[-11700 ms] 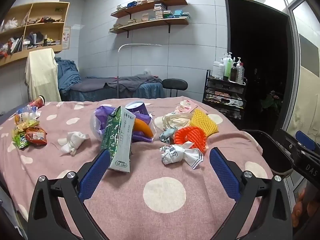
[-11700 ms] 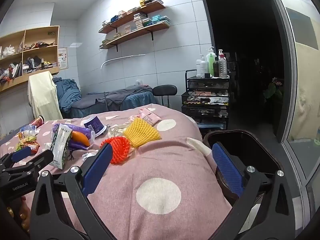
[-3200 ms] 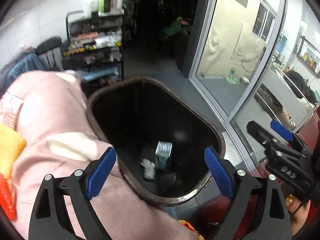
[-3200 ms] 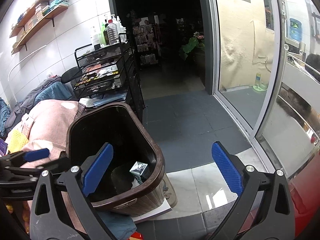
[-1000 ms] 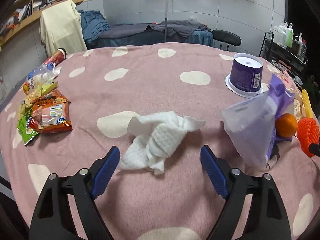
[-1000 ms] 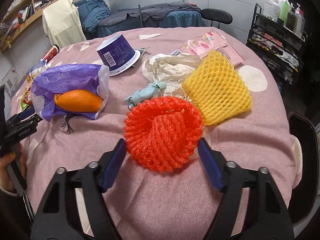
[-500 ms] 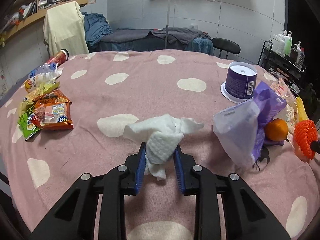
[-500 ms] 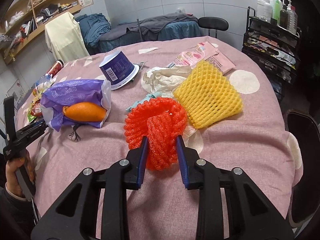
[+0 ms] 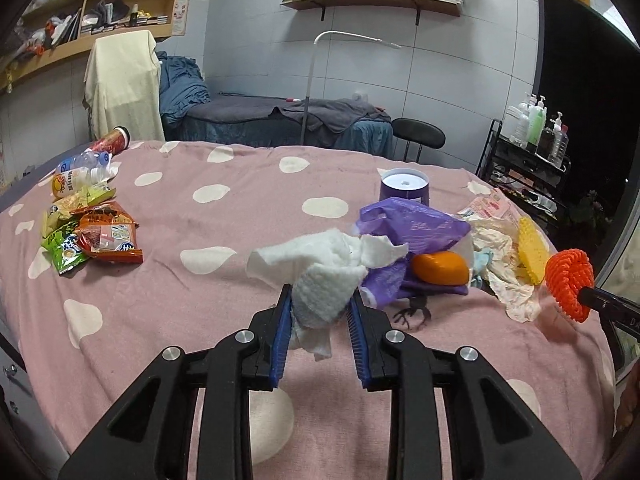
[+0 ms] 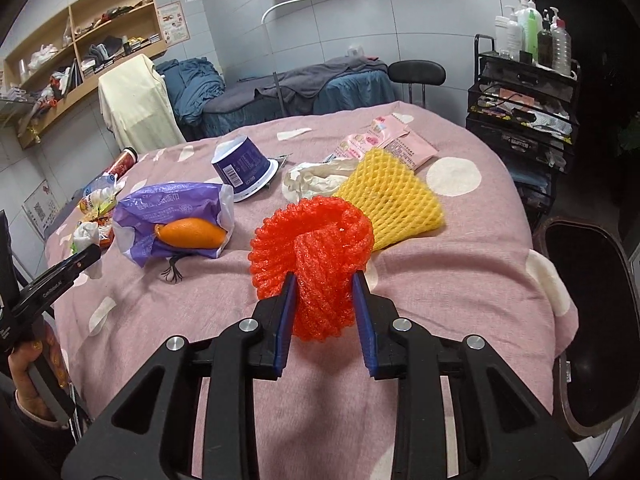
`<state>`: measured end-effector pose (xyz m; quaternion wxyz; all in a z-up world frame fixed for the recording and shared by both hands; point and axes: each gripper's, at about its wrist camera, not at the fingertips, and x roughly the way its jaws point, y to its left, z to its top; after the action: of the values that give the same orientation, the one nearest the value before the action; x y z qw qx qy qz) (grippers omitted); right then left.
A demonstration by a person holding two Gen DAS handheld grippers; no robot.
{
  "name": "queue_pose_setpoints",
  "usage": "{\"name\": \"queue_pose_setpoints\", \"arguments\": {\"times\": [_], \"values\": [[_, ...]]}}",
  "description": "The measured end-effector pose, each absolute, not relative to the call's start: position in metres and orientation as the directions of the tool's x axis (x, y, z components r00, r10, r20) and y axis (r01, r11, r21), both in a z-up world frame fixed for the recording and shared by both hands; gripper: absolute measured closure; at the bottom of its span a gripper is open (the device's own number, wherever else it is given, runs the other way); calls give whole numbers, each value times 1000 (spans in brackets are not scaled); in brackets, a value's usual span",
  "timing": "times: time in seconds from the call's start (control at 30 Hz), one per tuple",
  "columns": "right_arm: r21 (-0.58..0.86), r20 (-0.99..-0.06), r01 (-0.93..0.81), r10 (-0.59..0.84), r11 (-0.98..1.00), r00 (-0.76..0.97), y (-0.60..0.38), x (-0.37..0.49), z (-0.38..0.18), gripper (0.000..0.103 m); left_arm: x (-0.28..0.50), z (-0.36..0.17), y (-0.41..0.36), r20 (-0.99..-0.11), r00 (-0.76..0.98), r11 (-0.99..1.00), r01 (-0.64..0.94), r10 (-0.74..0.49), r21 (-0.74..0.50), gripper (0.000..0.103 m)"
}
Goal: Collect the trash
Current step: 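Carry both items to the brown bin while the right tool drops the orange net inside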
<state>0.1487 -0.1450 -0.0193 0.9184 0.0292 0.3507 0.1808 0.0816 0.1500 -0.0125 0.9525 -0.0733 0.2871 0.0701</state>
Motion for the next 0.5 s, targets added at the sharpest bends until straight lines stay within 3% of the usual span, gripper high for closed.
{"name": "queue_pose_setpoints", "arguments": {"times": [0.5], "values": [[208, -589, -267, 339, 941, 734, -180, 130, -13, 74, 66, 4, 81, -510, 860, 995, -14, -38, -98, 76]]}}
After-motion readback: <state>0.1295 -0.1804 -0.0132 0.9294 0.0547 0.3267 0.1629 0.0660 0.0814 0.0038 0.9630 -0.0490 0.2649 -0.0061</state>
